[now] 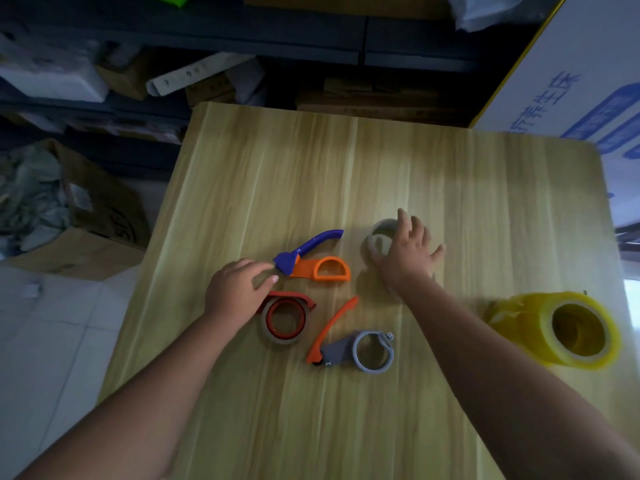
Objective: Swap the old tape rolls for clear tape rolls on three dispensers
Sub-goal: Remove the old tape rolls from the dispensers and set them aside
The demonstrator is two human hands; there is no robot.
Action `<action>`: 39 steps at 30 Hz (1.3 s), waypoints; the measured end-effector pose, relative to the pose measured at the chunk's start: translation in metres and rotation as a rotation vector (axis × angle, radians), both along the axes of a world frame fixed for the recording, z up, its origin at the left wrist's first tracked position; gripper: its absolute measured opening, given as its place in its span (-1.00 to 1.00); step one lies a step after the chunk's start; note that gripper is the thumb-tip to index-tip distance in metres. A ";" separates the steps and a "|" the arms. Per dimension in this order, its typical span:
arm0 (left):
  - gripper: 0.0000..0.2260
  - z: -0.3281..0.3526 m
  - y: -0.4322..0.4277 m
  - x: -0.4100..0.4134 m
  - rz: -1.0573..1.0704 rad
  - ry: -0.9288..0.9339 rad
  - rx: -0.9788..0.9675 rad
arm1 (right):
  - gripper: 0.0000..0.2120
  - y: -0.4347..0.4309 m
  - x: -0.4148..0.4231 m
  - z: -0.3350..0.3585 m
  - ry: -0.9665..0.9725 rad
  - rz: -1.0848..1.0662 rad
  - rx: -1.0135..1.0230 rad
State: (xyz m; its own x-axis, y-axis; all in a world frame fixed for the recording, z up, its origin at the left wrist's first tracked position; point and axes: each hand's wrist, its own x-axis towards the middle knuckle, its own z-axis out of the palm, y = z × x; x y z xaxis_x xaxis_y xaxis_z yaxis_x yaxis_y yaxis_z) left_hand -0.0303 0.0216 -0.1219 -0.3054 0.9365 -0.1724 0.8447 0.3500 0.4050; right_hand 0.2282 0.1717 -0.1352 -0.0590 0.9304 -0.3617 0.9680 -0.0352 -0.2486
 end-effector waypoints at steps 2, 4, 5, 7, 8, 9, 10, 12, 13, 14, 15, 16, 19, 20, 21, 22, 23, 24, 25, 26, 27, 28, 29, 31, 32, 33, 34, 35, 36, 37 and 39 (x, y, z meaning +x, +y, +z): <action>-0.68 0.006 -0.010 -0.004 -0.044 0.034 -0.084 | -0.28 -0.031 -0.014 0.018 0.051 0.089 0.151; -0.59 0.009 -0.017 -0.008 -0.099 0.077 -0.141 | -0.48 -0.074 -0.031 0.031 0.191 0.206 0.261; -0.59 0.009 -0.019 -0.009 -0.121 0.090 -0.150 | -0.65 -0.098 -0.040 0.035 0.270 0.254 0.249; -0.67 0.009 -0.021 -0.010 -0.128 0.085 -0.147 | -0.86 -0.141 -0.055 0.033 0.323 0.346 0.179; -0.71 0.010 -0.021 -0.011 -0.120 0.079 -0.145 | -0.85 -0.156 -0.063 0.028 0.321 0.394 0.159; -0.76 0.009 -0.021 -0.011 -0.108 0.077 -0.143 | -0.81 -0.167 -0.069 0.021 0.293 0.441 0.124; -0.79 0.008 -0.021 -0.012 -0.100 0.079 -0.142 | -0.74 -0.175 -0.075 0.014 0.243 0.473 0.093; -0.80 0.003 -0.023 -0.013 -0.094 0.084 -0.132 | -0.54 -0.181 -0.087 0.002 0.133 0.478 0.081; -0.77 0.000 -0.025 -0.014 -0.089 0.085 -0.127 | -0.43 -0.181 -0.092 -0.005 0.089 0.473 0.077; -0.75 -0.002 -0.026 -0.016 -0.082 0.085 -0.123 | -0.34 -0.181 -0.097 -0.010 0.049 0.467 0.065; -0.74 -0.003 -0.029 -0.017 -0.072 0.086 -0.119 | -0.25 -0.180 -0.102 -0.014 0.019 0.457 0.039; -0.76 -0.002 -0.029 -0.018 -0.063 0.084 -0.124 | -0.17 -0.177 -0.105 -0.017 0.001 0.440 0.005; -0.84 0.001 -0.030 -0.020 -0.034 0.067 -0.136 | -0.01 -0.173 -0.114 -0.018 -0.025 0.415 -0.059; -0.85 0.002 -0.030 -0.020 -0.016 0.062 -0.142 | -0.02 -0.173 -0.114 -0.018 -0.027 0.435 -0.040; -0.85 0.002 -0.030 -0.021 0.002 0.055 -0.150 | -0.04 -0.173 -0.115 -0.019 -0.044 0.477 -0.039; -0.85 0.001 -0.031 -0.022 0.018 0.045 -0.163 | -0.08 -0.173 -0.115 -0.020 -0.056 0.512 -0.047; -0.84 0.000 -0.034 -0.024 0.028 0.028 -0.177 | -0.09 -0.173 -0.115 -0.021 -0.048 0.512 -0.043; -0.84 -0.001 -0.036 -0.026 0.029 0.004 -0.193 | -0.09 -0.173 -0.115 -0.022 -0.036 0.496 -0.034; -0.84 -0.002 -0.038 -0.028 0.024 -0.022 -0.207 | -0.09 -0.173 -0.114 -0.022 -0.011 0.480 -0.021; -0.83 -0.002 -0.038 -0.029 0.017 -0.048 -0.217 | -0.08 -0.173 -0.114 -0.021 0.015 0.464 -0.009; -0.82 -0.002 -0.039 -0.030 0.016 -0.076 -0.223 | -0.07 -0.173 -0.114 -0.020 0.035 0.455 0.018; -0.83 -0.002 -0.039 -0.030 0.023 -0.103 -0.221 | -0.07 -0.173 -0.114 -0.019 0.045 0.451 0.056; -0.85 -0.002 -0.039 -0.030 0.032 -0.125 -0.212 | -0.08 -0.172 -0.115 -0.019 0.051 0.445 0.100; -0.89 -0.003 -0.039 -0.030 0.045 -0.129 -0.198 | -0.10 -0.169 -0.115 -0.009 0.076 0.421 0.165; -0.89 -0.003 -0.039 -0.030 0.052 -0.134 -0.197 | -0.11 -0.167 -0.114 -0.003 0.091 0.417 0.190; -0.89 -0.003 -0.039 -0.031 0.061 -0.144 -0.193 | -0.11 -0.165 -0.113 0.005 0.107 0.419 0.211; -0.88 -0.004 -0.040 -0.031 0.063 -0.151 -0.187 | -0.12 -0.162 -0.110 0.015 0.127 0.421 0.233; -0.86 -0.004 -0.040 -0.032 0.061 -0.153 -0.185 | -0.13 -0.159 -0.105 0.025 0.155 0.416 0.250; -0.84 -0.006 -0.042 -0.035 0.055 -0.144 -0.188 | -0.14 -0.156 -0.100 0.036 0.187 0.400 0.254; -0.82 -0.008 -0.042 -0.036 0.044 -0.126 -0.191 | -0.13 -0.150 -0.091 0.045 0.211 0.374 0.240; -0.78 -0.011 -0.044 -0.038 0.041 -0.070 -0.180 | -0.14 -0.132 -0.068 0.060 0.255 0.298 0.247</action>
State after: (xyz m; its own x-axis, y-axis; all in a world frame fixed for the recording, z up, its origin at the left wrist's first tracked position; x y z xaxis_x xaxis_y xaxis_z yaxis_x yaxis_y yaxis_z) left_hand -0.0682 -0.0223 -0.1332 -0.3239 0.8756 -0.3585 0.8000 0.4557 0.3903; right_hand 0.1599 0.0394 -0.0751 -0.3949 0.9160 -0.0711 0.8341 0.3250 -0.4457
